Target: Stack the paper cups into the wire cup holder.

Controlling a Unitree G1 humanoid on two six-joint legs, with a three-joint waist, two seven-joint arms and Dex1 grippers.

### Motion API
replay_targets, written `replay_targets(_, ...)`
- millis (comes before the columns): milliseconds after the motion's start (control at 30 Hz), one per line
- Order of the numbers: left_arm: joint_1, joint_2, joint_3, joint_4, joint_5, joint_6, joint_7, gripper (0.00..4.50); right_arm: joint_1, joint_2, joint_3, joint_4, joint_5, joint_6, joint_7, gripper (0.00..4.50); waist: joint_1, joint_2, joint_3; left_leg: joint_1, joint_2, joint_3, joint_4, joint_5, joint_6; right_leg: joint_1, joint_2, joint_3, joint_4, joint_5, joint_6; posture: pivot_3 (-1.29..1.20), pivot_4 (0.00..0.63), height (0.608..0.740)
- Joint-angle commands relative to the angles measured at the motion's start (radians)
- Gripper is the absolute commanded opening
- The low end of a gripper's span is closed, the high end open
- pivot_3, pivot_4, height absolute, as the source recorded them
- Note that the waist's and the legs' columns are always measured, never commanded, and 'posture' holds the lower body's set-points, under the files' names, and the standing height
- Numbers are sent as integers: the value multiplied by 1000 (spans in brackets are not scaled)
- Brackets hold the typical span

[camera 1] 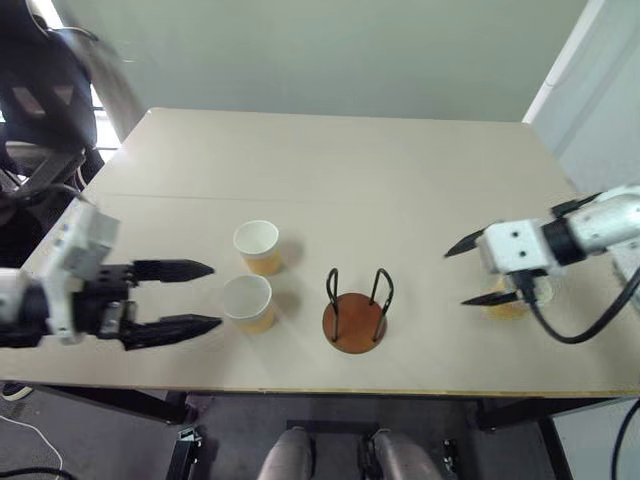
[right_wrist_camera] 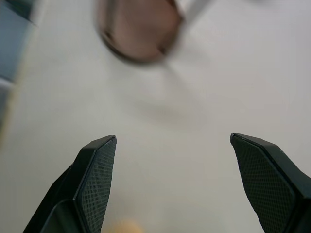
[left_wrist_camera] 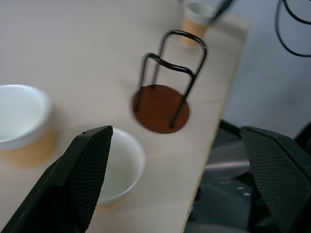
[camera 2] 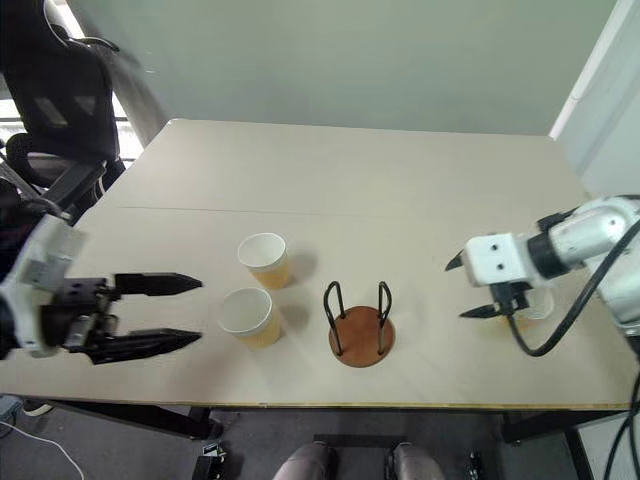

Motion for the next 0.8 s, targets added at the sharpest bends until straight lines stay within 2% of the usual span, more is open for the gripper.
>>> replay_targets(33, -61, -26, -57, -32, -2, -42, 33, 4500, 81, -86, -101, -25, -1, 21, -15, 3841, 5, -2, 0, 0, 0, 0, 0, 0, 0, 0, 0, 0, 0, 0, 1, 0, 150, 740)
replay_targets(167, -97, -45, -143, -9, 53, -105, 21, 4500, 257, -168, -226, -55, 18, 50, -22, 3841, 9, -2, 0, 0, 0, 1, 0, -3, -1, 1, 0, 1, 0, -1, 6, 0, 150, 740)
replay_targets(267, -134, -61, -175, 19, 89, -160, 22, 4500, 369, -172, -296, -130, 46, 104, -34, 3841, 6, -1, 0, -1, 0, 5, 0, -5, -1, 2, 1, 6, 1, -4, 9, 0, 150, 740)
replay_targets(367, -167, -80, -198, 42, 142, -224, 35, 4500, 435, -165, -313, -170, 41, 132, -60, 3841, -1, -1, 0, 1, 0, 6, 1, -6, 0, 5, 5, 12, 0, -6, 13, 0, 150, 740)
replay_targets(567, -144, -95, -214, 36, 189, -281, 43, 4500, 476, -180, -284, -134, -6, 106, -106, 3841, -5, -1, 0, 5, 0, 6, 4, -5, 6, 6, 7, 16, -1, -8, 17, 0, 150, 740)
replay_targets(800, -122, -110, -202, 11, 199, -316, 65, 4500, 433, -174, -212, -60, -60, 62, -131, 3841, -3, -1, 0, 5, 0, 6, 4, -6, 8, 6, 8, 17, -1, -7, 18, 0, 150, 740)
